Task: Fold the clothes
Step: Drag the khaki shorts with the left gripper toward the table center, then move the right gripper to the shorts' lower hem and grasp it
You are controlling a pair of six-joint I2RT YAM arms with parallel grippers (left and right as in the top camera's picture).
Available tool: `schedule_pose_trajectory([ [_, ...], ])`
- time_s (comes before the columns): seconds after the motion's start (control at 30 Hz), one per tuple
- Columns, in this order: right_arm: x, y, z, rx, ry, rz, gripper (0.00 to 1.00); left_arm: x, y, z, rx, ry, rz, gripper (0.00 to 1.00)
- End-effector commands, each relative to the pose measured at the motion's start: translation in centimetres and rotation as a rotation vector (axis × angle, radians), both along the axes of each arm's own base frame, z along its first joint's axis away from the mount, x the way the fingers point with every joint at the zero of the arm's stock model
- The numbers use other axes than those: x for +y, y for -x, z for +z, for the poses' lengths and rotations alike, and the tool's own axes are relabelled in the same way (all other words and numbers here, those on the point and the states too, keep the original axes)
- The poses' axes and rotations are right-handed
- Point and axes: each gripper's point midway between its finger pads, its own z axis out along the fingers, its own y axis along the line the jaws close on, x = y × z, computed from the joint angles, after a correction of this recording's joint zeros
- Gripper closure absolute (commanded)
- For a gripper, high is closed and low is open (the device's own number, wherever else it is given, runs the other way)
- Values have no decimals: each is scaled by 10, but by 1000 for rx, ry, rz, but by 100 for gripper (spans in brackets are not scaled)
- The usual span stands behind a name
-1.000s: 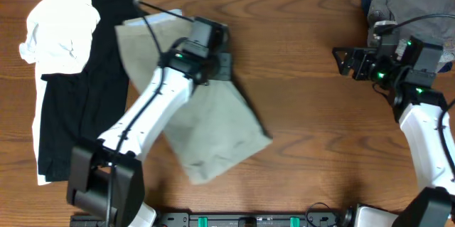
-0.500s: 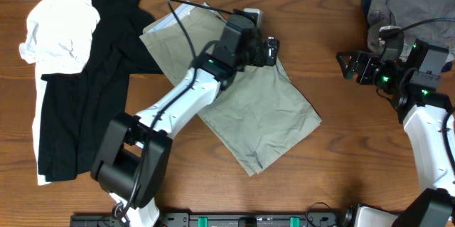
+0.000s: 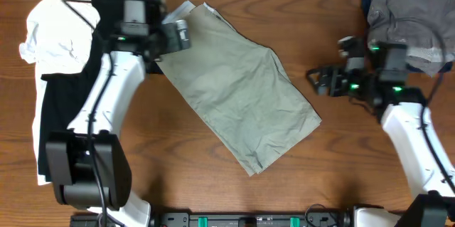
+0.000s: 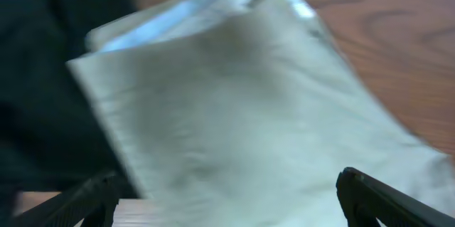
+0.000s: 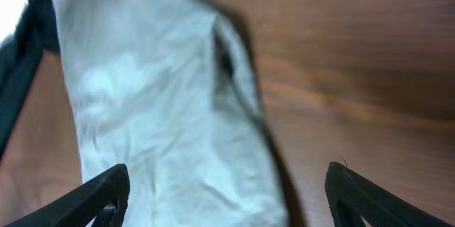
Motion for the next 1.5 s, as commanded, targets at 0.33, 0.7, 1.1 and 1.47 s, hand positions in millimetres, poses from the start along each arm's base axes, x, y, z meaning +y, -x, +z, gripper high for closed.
schedule_pose_trajectory([
  [0.33, 51, 9, -23, 18, 132, 127, 16, 62, -29, -90, 81, -47, 55, 2],
  [0.7, 51, 10, -23, 24, 130, 130, 19, 70, -50, -125, 47, -45, 71, 12],
  [1.1, 52, 5, -20, 12, 113, 109, 22, 70, -55, -120, 20, -39, 70, 94],
  [1.47, 70, 53, -41, 179, 151, 208, 19, 66, -38, -4, -109, 4, 114, 94],
])
